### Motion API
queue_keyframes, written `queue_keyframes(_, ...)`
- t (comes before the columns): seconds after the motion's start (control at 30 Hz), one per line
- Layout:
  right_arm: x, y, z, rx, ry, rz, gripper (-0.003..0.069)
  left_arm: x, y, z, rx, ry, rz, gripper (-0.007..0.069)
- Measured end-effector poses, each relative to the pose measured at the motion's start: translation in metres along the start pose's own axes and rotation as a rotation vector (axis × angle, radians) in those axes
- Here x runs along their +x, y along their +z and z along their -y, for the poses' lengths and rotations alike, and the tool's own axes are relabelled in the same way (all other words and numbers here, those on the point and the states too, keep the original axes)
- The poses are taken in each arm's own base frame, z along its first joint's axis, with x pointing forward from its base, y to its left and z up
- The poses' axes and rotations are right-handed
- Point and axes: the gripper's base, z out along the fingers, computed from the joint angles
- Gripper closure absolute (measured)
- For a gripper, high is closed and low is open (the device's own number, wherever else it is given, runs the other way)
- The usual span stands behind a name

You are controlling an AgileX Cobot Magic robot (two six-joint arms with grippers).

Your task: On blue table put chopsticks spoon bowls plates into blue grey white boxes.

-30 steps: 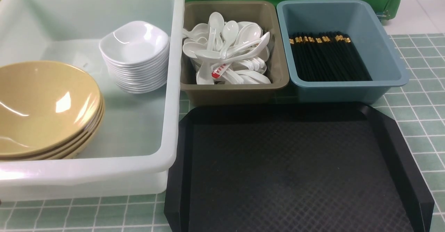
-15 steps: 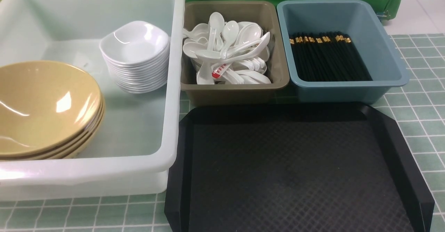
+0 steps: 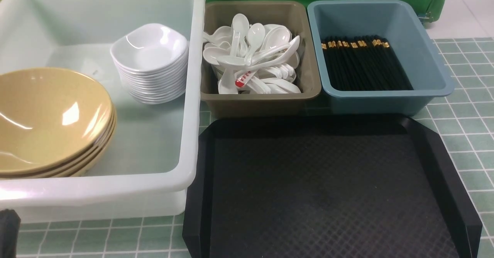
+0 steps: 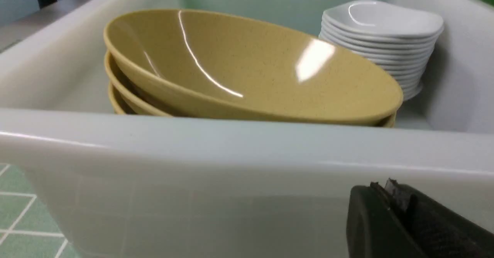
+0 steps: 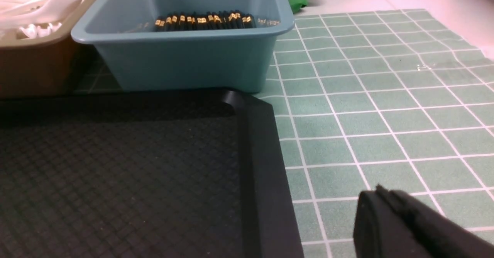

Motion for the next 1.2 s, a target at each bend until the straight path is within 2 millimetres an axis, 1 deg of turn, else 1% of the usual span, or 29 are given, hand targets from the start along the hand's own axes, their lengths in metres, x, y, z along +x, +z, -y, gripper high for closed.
queue_keyframes(0.13,0.0000,0.0000,0.0000,0.000,0.000,0.000,0.0621,0.0053,-0.0002,0.0008,0.017,0.011,-0.059,0.0636)
queue_keyframes(0.33,0.0000,0.0000,0.0000,0.000,0.000,0.000,0.0617,0.0054,-0.0002,0.0023,0.043,0.021,-0.060,0.0636)
queue_keyframes(1.2,0.0000,0.0000,-0.0001,-0.002,0.000,0.000,0.0610,0.0054,-0.0002,0.0023,0.044,0.022,-0.060,0.0636)
